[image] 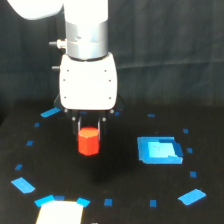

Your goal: Pick up the red object from the table

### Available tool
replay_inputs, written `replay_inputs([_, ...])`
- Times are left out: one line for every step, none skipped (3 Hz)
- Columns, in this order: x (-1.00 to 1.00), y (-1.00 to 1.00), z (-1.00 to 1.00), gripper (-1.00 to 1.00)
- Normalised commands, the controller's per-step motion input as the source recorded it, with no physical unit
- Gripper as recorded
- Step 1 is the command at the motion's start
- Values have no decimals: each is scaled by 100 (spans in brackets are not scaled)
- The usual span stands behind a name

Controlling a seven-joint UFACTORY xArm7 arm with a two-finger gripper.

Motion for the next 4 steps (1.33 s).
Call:
replay_inputs([7, 81, 100, -100])
replay_inputs([18, -86, -37, -100])
replay_inputs([5, -27, -100, -100])
replay_inputs([-11, -43, -67, -100])
